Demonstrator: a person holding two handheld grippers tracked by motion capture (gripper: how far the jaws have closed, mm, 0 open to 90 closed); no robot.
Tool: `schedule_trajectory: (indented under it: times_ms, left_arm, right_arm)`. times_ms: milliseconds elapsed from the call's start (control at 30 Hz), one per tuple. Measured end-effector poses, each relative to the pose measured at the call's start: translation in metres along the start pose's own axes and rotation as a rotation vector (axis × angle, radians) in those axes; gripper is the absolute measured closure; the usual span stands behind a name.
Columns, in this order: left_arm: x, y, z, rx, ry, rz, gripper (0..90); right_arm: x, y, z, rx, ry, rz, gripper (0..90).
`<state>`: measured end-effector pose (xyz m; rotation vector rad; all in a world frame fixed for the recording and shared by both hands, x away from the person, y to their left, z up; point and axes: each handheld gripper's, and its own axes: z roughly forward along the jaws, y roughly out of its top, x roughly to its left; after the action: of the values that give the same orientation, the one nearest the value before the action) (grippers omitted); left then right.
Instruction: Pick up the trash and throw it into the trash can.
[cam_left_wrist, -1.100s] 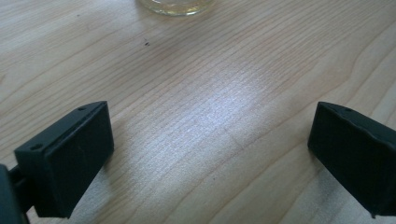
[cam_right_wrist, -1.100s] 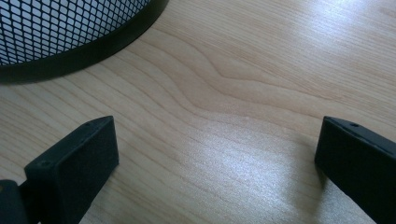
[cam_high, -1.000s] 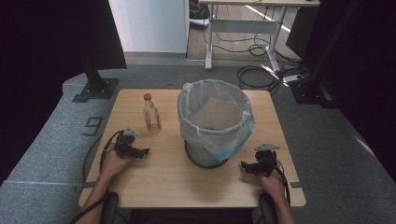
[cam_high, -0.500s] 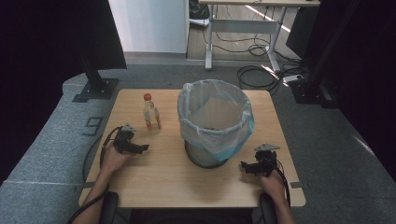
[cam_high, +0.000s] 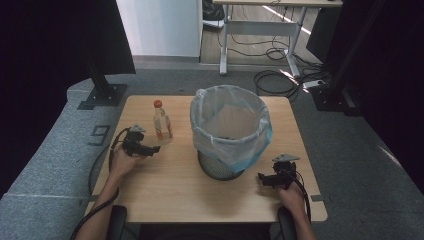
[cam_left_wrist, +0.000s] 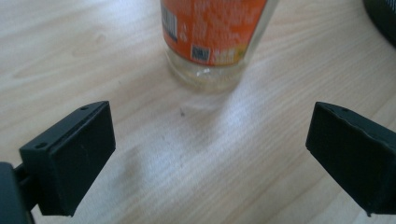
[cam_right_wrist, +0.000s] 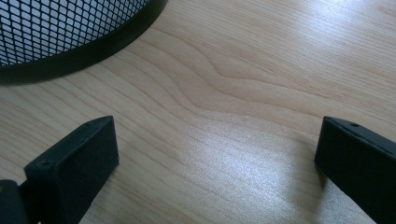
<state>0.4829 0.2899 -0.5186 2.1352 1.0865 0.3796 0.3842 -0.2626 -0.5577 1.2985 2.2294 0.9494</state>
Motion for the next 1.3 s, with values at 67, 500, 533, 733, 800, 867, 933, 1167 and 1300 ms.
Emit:
schedule_trajectory:
  times_ms: [67, 500, 533, 733, 800, 867, 933, 1167, 1300]
  left_arm:
    - [0.001, 0.005, 0.000, -0.006, 0.000, 0.001, 1.3]
    - [0.000, 0.037, 0.007, -0.038, 0.000, 0.027, 2.7]
    - [0.000, 0.040, 0.008, -0.038, 0.000, 0.033, 3.4]
    - [-0.004, 0.056, 0.010, -0.044, 0.005, 0.058, 7.3]
    - [-0.004, 0.061, 0.011, -0.051, 0.005, 0.062, 11.3]
    - [-0.004, 0.064, 0.011, -0.062, 0.008, 0.060, 13.9]
    - [-0.003, 0.067, 0.011, -0.070, 0.003, 0.055, 14.4]
    - [-0.006, 0.076, 0.011, -0.066, 0.009, 0.080, 22.3]
    - [-0.006, 0.078, 0.011, -0.060, -0.004, 0.082, 27.6]
  right_arm:
    - [0.000, 0.000, 0.000, 0.000, 0.000, 0.000, 0.0]
    - [0.000, 0.000, 0.000, 0.000, -0.001, 0.000, 0.0]
    - [0.000, 0.000, 0.000, 0.001, -0.001, 0.000, 0.0]
    - [0.000, 0.000, 0.000, 0.001, -0.001, 0.000, 0.0]
    - [0.000, 0.000, 0.000, 0.001, -0.001, 0.000, 0.0]
    - [0.000, 0.000, 0.000, 0.001, -0.001, 0.000, 0.0]
    - [0.000, 0.000, 0.000, 0.001, -0.001, 0.000, 0.0]
    - [0.000, 0.000, 0.000, 0.001, -0.001, 0.000, 0.0]
    - [0.000, 0.000, 0.000, 0.001, -0.001, 0.000, 0.0]
